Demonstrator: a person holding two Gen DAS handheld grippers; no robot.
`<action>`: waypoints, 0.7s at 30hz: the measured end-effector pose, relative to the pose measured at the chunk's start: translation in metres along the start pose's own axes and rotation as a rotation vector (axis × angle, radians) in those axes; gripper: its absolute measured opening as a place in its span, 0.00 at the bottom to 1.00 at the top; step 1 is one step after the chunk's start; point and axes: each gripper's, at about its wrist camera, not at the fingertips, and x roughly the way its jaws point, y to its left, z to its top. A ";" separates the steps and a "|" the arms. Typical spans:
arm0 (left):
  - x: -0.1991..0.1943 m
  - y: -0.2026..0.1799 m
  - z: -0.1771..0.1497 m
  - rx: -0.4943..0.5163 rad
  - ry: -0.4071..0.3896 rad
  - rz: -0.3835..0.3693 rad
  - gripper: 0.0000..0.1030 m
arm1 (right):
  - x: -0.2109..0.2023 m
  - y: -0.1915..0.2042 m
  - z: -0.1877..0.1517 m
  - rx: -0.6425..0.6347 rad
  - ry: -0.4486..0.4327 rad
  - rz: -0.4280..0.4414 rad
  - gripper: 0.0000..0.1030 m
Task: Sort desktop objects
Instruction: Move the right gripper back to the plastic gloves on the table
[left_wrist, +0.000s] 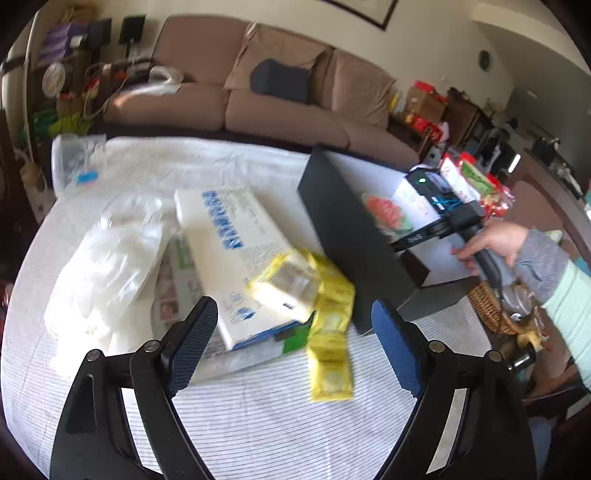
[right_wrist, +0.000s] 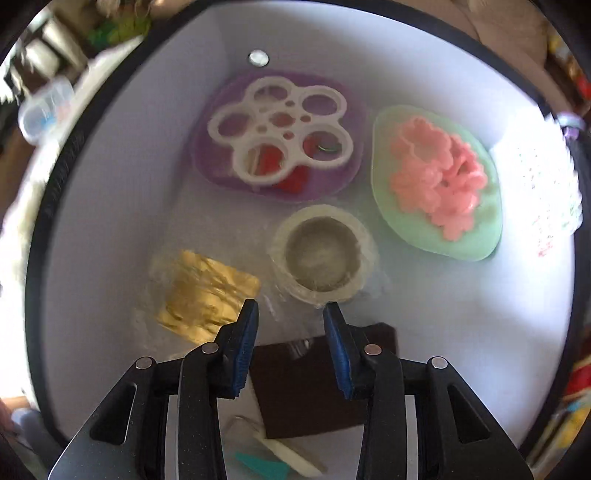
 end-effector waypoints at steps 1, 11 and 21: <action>0.000 0.005 -0.001 -0.016 -0.003 -0.002 0.82 | 0.001 -0.001 -0.002 0.001 0.030 -0.052 0.34; -0.017 0.024 0.004 -0.018 -0.063 0.064 0.88 | -0.085 -0.007 -0.030 0.091 -0.222 0.007 0.46; -0.040 0.111 -0.002 -0.214 -0.086 0.123 1.00 | -0.156 0.123 -0.085 0.006 -0.610 0.335 0.79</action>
